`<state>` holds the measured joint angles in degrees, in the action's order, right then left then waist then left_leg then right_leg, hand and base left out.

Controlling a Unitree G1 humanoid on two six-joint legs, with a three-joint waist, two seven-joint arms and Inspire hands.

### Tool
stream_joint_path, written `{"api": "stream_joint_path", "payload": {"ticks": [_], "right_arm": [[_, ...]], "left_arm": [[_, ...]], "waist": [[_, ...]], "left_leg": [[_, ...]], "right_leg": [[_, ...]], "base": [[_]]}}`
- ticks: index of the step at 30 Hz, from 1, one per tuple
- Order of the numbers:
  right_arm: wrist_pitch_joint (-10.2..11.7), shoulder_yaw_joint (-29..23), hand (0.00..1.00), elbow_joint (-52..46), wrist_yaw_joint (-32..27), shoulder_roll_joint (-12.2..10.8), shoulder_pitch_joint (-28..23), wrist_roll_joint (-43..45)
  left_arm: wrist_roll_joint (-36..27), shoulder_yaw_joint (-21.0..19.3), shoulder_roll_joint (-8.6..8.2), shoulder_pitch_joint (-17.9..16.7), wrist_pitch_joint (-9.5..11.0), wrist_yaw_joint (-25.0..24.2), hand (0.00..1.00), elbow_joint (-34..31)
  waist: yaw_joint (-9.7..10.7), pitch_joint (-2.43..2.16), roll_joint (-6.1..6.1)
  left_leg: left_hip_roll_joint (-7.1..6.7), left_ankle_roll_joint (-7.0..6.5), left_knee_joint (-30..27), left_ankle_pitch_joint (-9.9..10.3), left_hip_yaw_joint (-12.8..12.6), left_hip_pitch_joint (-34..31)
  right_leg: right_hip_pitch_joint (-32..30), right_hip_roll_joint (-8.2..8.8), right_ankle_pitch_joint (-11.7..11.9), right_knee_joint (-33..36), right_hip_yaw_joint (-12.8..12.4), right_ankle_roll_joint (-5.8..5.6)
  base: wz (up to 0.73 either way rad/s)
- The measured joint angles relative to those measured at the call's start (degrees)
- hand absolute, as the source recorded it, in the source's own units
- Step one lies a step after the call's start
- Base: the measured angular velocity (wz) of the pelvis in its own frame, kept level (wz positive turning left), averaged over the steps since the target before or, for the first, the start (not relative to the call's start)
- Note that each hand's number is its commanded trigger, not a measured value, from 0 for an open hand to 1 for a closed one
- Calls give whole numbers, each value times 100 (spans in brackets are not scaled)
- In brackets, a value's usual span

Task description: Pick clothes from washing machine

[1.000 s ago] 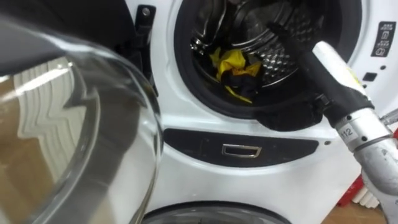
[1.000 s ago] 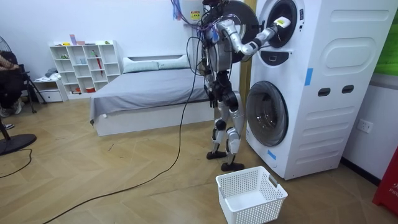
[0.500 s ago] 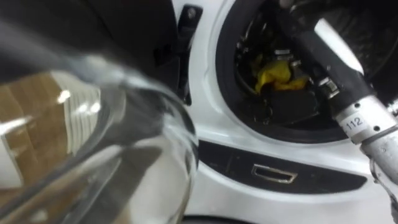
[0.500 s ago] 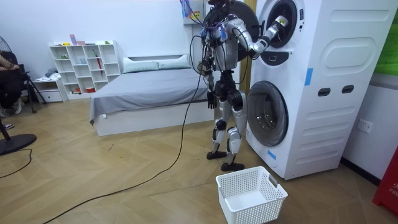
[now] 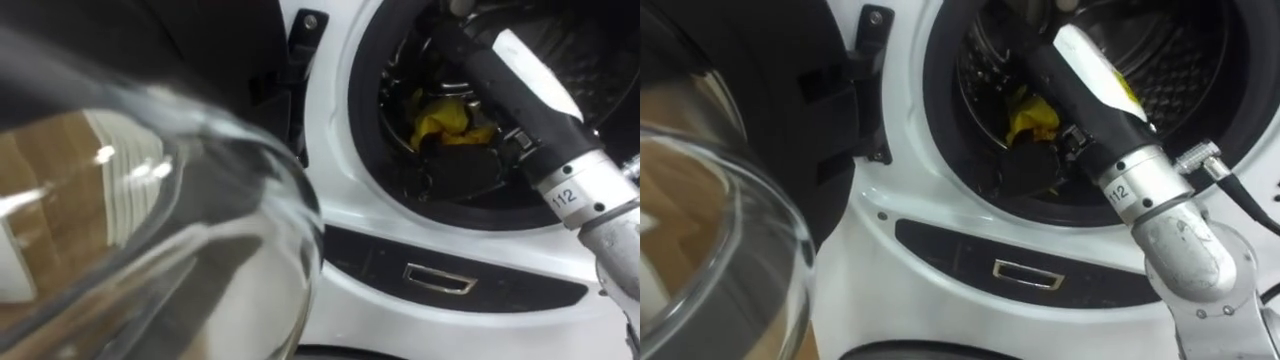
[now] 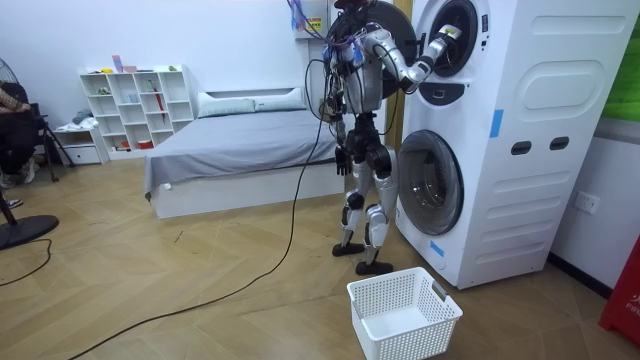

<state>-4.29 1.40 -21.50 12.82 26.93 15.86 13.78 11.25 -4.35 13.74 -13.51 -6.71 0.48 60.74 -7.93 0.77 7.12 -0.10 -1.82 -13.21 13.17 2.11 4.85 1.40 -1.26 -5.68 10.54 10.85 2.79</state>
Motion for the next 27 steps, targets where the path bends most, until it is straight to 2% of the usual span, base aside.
{"api": "stream_joint_path", "payload": {"ticks": [4,12,20,22,23,24,25,26,27], "right_arm": [[-3,-1,0,89,0,2,51,59],[-34,1,0,95,32,12,192,535],[-74,0,0,186,7,28,343,934],[-270,-54,0,512,-113,75,522,1529],[-467,-111,0,765,-169,116,633,1801],[-646,-193,0,945,-194,187,674,2037],[-713,-233,0,997,-201,216,674,2118],[-831,-298,0,1082,-222,283,663,2296],[-909,-307,0,1199,-222,338,666,2448]], "left_arm": [[215,-56,-32,-77,-84,-56,0,-19],[191,-282,-147,-203,-404,-141,0,-27],[285,-432,-227,-261,-532,-118,0,-450],[295,-441,-253,-277,-563,-109,0,-580],[291,-440,-256,-273,-585,-108,0,-623],[289,-440,-255,-288,-601,-103,0,-650],[283,-440,-255,-311,-610,-101,0,-668],[277,-435,-251,-350,-645,-98,0,-666],[277,-437,-241,-348,-703,-92,0,-675]], "waist": [[28,5,7],[136,0,21],[280,-22,-16],[280,-31,-28],[278,-41,-37],[272,-64,-53],[271,-80,-63],[283,-112,-87],[265,-179,-98]], "left_leg": [[-14,4,-16,6,30,-5],[-50,23,-73,22,65,-54],[-69,-37,-177,26,130,-124],[-68,-49,-176,21,129,-123],[-69,-56,-170,18,126,-122],[-70,-63,-153,14,123,-121],[-71,-65,-141,13,122,-121],[-74,-66,-111,12,121,-108],[-79,-67,-60,11,120,-83]], "right_leg": [[5,13,-12,15,6,-18],[-25,55,-12,19,47,-44],[-23,99,3,16,118,-72],[-23,108,10,16,110,-82],[-27,109,15,14,99,-85],[-28,104,26,24,86,-81],[-30,101,34,20,81,-70],[-30,93,41,15,68,-57],[-25,90,32,19,72,-45]], "base": [[3],[2],[5],[0],[-4],[-5],[-4],[0],[0]]}}
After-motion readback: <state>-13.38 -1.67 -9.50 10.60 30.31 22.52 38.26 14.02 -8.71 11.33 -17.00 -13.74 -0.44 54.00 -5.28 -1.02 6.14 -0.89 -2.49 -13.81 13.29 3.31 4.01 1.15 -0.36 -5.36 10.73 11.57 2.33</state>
